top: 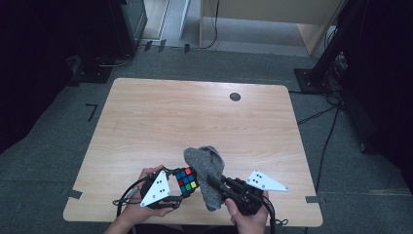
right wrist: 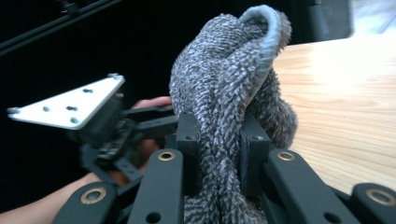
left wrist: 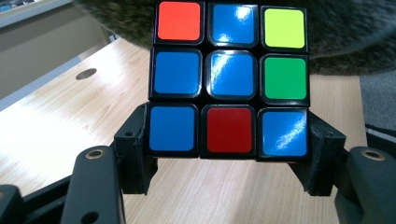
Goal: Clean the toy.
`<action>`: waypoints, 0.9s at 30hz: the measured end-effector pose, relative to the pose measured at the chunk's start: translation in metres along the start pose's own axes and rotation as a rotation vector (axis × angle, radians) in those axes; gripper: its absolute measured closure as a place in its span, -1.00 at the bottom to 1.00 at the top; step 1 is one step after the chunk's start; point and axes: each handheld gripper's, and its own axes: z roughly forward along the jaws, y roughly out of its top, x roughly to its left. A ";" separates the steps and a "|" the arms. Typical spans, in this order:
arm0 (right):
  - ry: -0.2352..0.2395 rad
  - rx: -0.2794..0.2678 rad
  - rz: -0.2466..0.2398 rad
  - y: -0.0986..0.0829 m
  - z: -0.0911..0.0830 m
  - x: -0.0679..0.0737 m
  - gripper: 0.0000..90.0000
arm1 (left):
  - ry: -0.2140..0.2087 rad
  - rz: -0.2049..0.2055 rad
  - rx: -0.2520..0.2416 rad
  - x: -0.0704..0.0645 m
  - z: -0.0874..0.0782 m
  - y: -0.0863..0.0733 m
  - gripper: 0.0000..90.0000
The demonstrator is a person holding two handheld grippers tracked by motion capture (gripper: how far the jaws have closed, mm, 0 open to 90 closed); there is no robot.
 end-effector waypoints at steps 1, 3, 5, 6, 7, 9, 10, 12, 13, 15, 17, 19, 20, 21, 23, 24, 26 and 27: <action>-0.001 0.012 0.004 -0.001 0.002 0.000 0.67 | 0.000 0.000 0.000 0.000 0.000 0.000 -0.24; -0.007 0.018 0.029 -0.006 0.005 -0.006 0.68 | -0.008 -0.001 -0.012 -0.001 -0.004 0.002 -0.24; -0.094 0.050 0.046 -0.010 0.006 -0.018 0.68 | -0.014 -0.016 -0.028 0.002 -0.006 0.002 -0.24; -0.132 0.067 0.054 -0.011 0.005 -0.023 0.68 | -0.015 -0.023 -0.035 0.003 -0.007 0.002 -0.24; -0.144 0.072 0.067 -0.012 0.004 -0.026 0.68 | -0.011 -0.029 -0.038 0.004 -0.007 0.002 -0.24; -0.132 0.046 0.085 -0.011 0.000 -0.029 0.68 | 0.008 -0.010 -0.013 0.005 -0.005 0.002 -0.24; -0.110 0.026 0.074 -0.008 -0.002 -0.024 0.68 | 0.016 0.003 0.005 0.004 -0.004 0.000 -0.24; -0.064 0.000 0.033 -0.001 -0.003 -0.012 0.67 | 0.016 0.006 0.019 0.003 -0.002 -0.002 -0.24; -0.045 -0.004 0.025 0.001 -0.003 -0.008 0.67 | 0.012 0.003 0.016 0.003 -0.002 -0.002 -0.24; -0.003 -0.001 0.007 0.002 -0.001 0.002 0.66 | 0.001 -0.003 -0.006 0.001 -0.003 0.001 -0.24; -0.004 0.024 -0.007 -0.001 0.004 0.004 0.66 | -0.008 -0.005 -0.023 0.000 -0.005 0.004 -0.24; -0.008 0.021 0.030 -0.006 0.004 -0.004 0.66 | -0.023 -0.004 -0.031 0.001 -0.007 0.003 -0.24; -0.035 0.038 0.043 -0.007 0.004 -0.009 0.66 | -0.028 -0.008 -0.033 0.001 -0.007 0.003 -0.24; -0.061 0.064 0.060 -0.008 0.005 -0.015 0.66 | -0.029 -0.008 -0.034 0.001 -0.008 0.002 -0.24; -0.105 0.094 0.092 -0.010 0.004 -0.025 0.66 | -0.024 -0.011 -0.037 0.002 -0.007 0.003 -0.24; -0.122 0.097 0.103 -0.010 0.002 -0.027 0.66 | -0.018 -0.010 -0.032 0.002 -0.007 0.003 -0.24; -0.104 0.069 0.101 -0.008 0.000 -0.025 0.65 | 0.000 0.005 -0.004 0.002 -0.004 0.003 -0.24; -0.082 0.049 0.087 -0.006 -0.002 -0.021 0.65 | 0.006 0.008 0.011 0.001 -0.002 0.001 -0.24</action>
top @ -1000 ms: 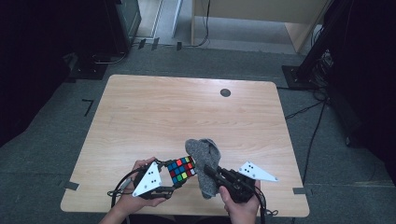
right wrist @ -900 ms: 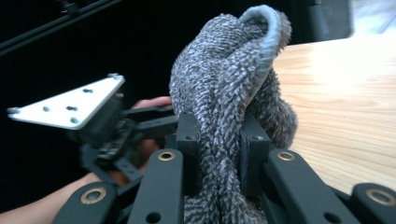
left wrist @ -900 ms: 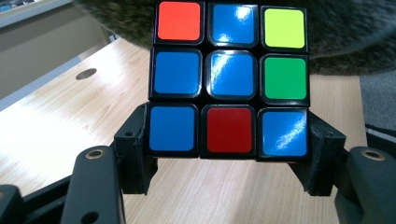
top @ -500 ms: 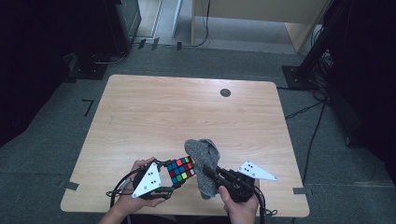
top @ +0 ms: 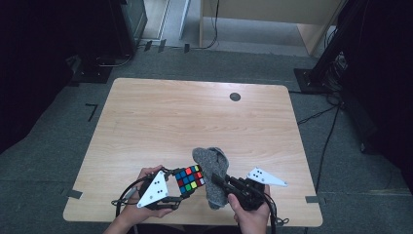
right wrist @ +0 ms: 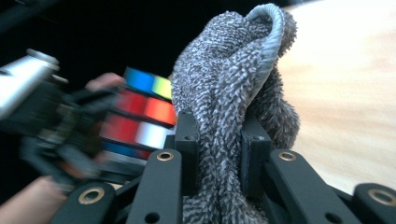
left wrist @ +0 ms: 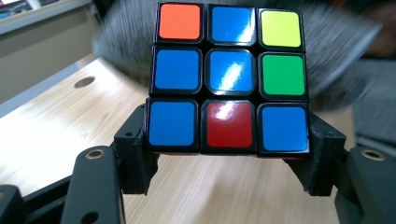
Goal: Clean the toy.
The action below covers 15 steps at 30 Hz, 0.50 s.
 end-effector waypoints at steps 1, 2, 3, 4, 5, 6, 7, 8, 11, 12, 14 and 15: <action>0.027 -0.021 -0.022 0.002 -0.001 0.005 0.64 | 0.001 0.004 0.008 0.000 0.001 -0.001 -0.24; 0.053 -0.031 -0.038 0.004 -0.002 0.011 0.63 | -0.002 0.006 0.009 -0.001 0.002 -0.001 -0.24; 0.075 -0.033 -0.059 0.005 -0.002 0.018 0.63 | -0.007 0.006 0.002 -0.002 0.001 -0.001 -0.24; 0.080 -0.026 -0.078 0.005 -0.001 0.022 0.63 | -0.014 0.000 -0.011 -0.002 0.000 0.001 -0.24; 0.076 -0.014 -0.085 0.004 0.002 0.024 0.63 | -0.020 -0.001 -0.020 -0.003 -0.001 0.002 -0.24; 0.073 -0.012 -0.082 0.002 0.003 0.023 0.63 | -0.021 -0.003 -0.027 -0.003 -0.002 0.003 -0.24; 0.075 -0.019 -0.062 -0.001 0.004 0.018 0.64 | -0.025 -0.006 -0.031 -0.002 -0.003 0.003 -0.24; 0.056 -0.014 -0.048 -0.002 0.005 0.013 0.64 | -0.029 -0.011 -0.038 -0.002 -0.004 0.003 -0.24; -0.041 0.021 -0.036 -0.005 0.005 0.000 0.65 | -0.025 -0.029 -0.056 0.002 -0.007 0.004 -0.24; -0.039 0.020 -0.011 -0.006 0.004 -0.002 0.65 | -0.019 -0.027 -0.050 0.003 -0.007 0.005 -0.24; -0.008 -0.008 -0.007 -0.003 0.001 0.001 0.65 | -0.004 -0.008 -0.020 0.002 -0.005 0.003 -0.24; 0.006 -0.016 -0.019 -0.001 0.000 0.004 0.64 | -0.001 0.001 -0.005 0.002 -0.004 0.002 -0.24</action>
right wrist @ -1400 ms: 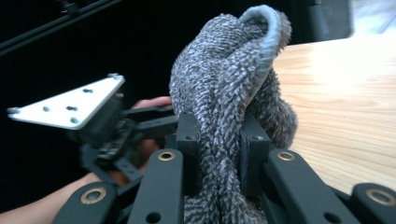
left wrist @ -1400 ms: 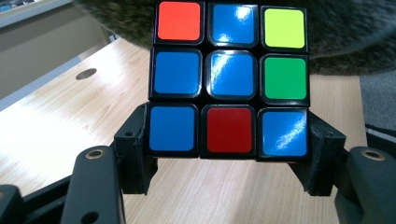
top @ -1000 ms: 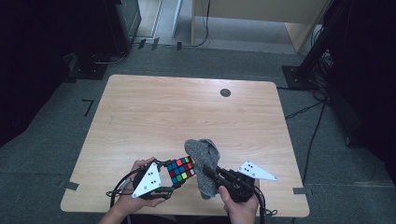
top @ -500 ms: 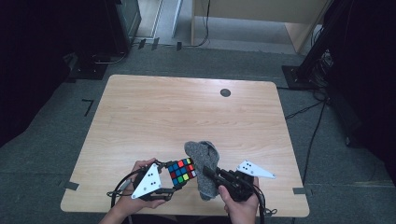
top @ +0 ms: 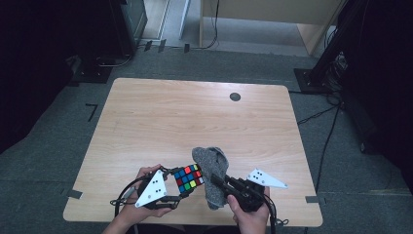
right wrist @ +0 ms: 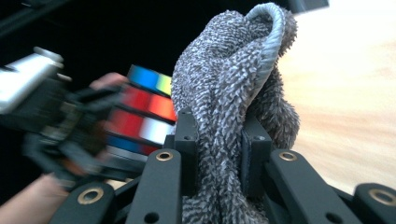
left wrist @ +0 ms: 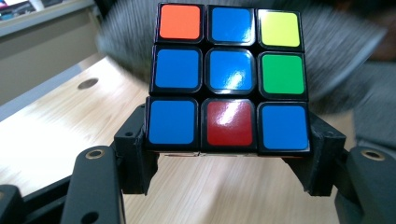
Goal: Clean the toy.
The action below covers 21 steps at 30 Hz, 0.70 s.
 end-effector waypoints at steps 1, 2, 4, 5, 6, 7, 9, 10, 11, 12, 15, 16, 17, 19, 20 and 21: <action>0.021 -0.011 -0.016 0.002 -0.001 0.006 0.64 | 0.001 0.004 0.007 -0.001 0.001 -0.001 -0.24; 0.042 -0.021 -0.029 0.004 -0.002 0.011 0.64 | -0.001 0.005 0.008 -0.002 0.002 0.000 -0.24; 0.073 -0.024 -0.049 0.006 0.000 0.021 0.64 | -0.009 0.004 -0.005 -0.004 0.002 0.002 -0.24; 0.069 -0.015 -0.056 0.005 0.001 0.022 0.64 | -0.010 0.007 -0.013 -0.005 0.001 0.003 -0.24; 0.061 -0.008 -0.061 0.003 0.003 0.021 0.64 | -0.009 0.008 -0.014 -0.005 0.000 0.004 -0.24; 0.059 -0.011 -0.048 0.001 0.004 0.019 0.64 | -0.018 -0.003 -0.022 -0.004 -0.001 0.004 -0.24; 0.018 0.011 -0.026 -0.002 0.006 0.008 0.64 | -0.027 -0.024 -0.038 -0.001 -0.003 0.003 -0.24; -0.001 0.025 -0.020 -0.003 0.007 0.004 0.64 | -0.024 -0.026 -0.038 -0.001 -0.004 0.003 -0.24; -0.018 0.041 -0.006 -0.004 0.007 -0.001 0.64 | -0.021 -0.027 -0.037 0.000 -0.004 0.003 -0.24; -0.029 0.049 0.002 -0.004 0.007 -0.003 0.64 | -0.015 -0.022 -0.033 0.000 -0.003 0.003 -0.24; -0.021 0.034 0.008 -0.003 0.005 -0.004 0.63 | -0.002 0.000 -0.008 -0.002 0.000 0.002 -0.24; -0.006 0.022 0.003 -0.001 0.003 0.000 0.63 | -0.001 0.004 0.000 -0.003 0.001 0.001 -0.24; 0.012 0.009 -0.008 0.001 0.002 0.004 0.62 | 0.002 0.011 0.008 -0.004 0.002 0.001 -0.24; 0.059 -0.012 -0.032 0.004 0.000 0.015 0.62 | -0.001 0.013 0.008 -0.005 0.004 0.001 -0.24; 0.061 -0.006 -0.047 0.005 0.001 0.018 0.61 | -0.007 0.008 0.002 -0.005 0.003 0.001 -0.24; 0.055 -0.001 -0.057 0.004 0.002 0.019 0.61 | -0.007 0.008 0.002 -0.005 0.003 0.001 -0.24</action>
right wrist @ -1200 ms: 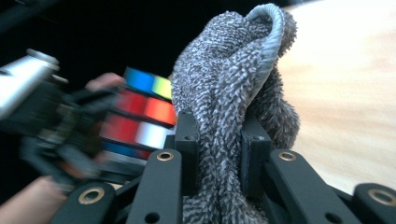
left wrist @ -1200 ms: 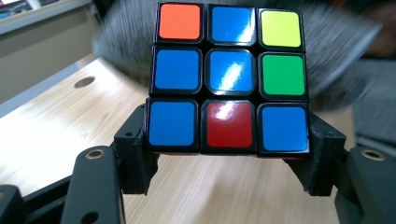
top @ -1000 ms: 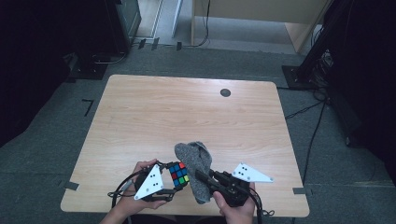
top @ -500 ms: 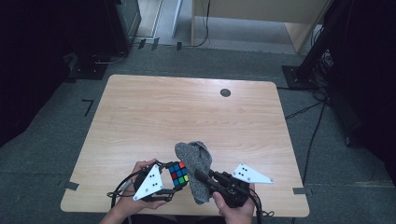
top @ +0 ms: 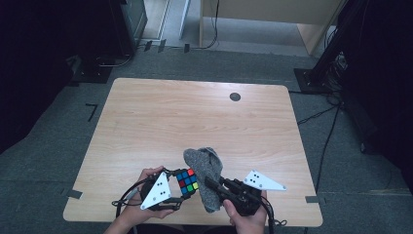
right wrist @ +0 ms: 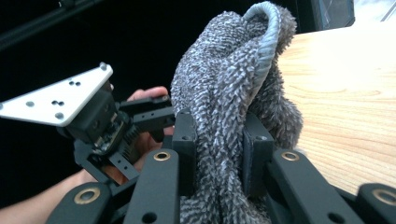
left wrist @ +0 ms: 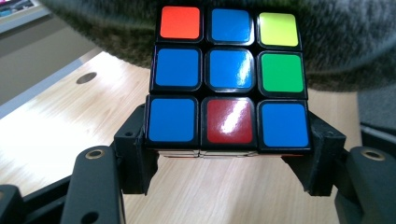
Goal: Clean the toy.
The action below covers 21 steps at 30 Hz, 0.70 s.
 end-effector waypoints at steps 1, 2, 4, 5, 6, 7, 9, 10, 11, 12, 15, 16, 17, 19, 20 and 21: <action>-0.009 0.005 -0.005 -0.002 0.002 -0.001 0.61 | -0.013 -0.010 -0.020 0.000 -0.002 0.001 -0.24; -0.014 0.005 0.010 -0.004 0.003 -0.005 0.61 | -0.022 -0.021 -0.028 0.002 -0.003 0.001 -0.24; -0.045 0.024 0.035 -0.008 0.004 -0.014 0.61 | -0.047 -0.059 -0.056 0.006 -0.006 0.000 -0.24; -0.058 0.045 0.056 -0.010 0.004 -0.021 0.60 | -0.051 -0.072 -0.064 0.008 -0.007 -0.001 -0.24; -0.059 0.054 0.069 -0.011 0.005 -0.025 0.60 | -0.051 -0.084 -0.070 0.010 -0.008 -0.001 -0.24; -0.065 0.064 0.088 -0.012 0.004 -0.028 0.60 | -0.051 -0.084 -0.070 0.010 -0.008 -0.001 -0.24; -0.053 0.047 0.093 -0.010 0.002 -0.027 0.59 | -0.016 -0.057 -0.039 0.010 -0.006 -0.002 -0.24; -0.040 0.034 0.087 -0.008 0.000 -0.024 0.59 | -0.004 -0.039 -0.019 0.009 -0.005 -0.002 -0.24; -0.030 0.023 0.080 -0.006 -0.001 -0.021 0.59 | 0.012 -0.018 0.007 0.007 -0.003 -0.003 -0.24; -0.014 0.010 0.067 -0.003 -0.002 -0.016 0.59 | 0.017 -0.006 0.026 0.006 0.000 -0.004 -0.24; 0.019 -0.006 0.017 0.001 -0.002 -0.003 0.59 | -0.016 -0.025 0.010 0.003 0.002 -0.004 -0.24; 0.008 0.002 0.003 0.000 -0.001 -0.002 0.59 | -0.031 -0.042 -0.012 0.003 0.001 -0.002 -0.24; -0.008 0.006 -0.007 -0.002 0.001 -0.002 0.60 | -0.039 -0.052 -0.026 0.004 -0.001 -0.001 -0.24; -0.012 -0.002 0.041 -0.008 0.003 -0.010 0.60 | -0.044 -0.060 -0.045 0.006 -0.004 -0.001 -0.24; -0.029 0.009 0.044 -0.010 0.003 -0.012 0.60 | -0.051 -0.076 -0.064 0.008 -0.007 -0.001 -0.24; -0.057 0.025 0.041 -0.012 0.005 -0.015 0.60 | -0.054 -0.089 -0.076 0.011 -0.010 -0.001 -0.24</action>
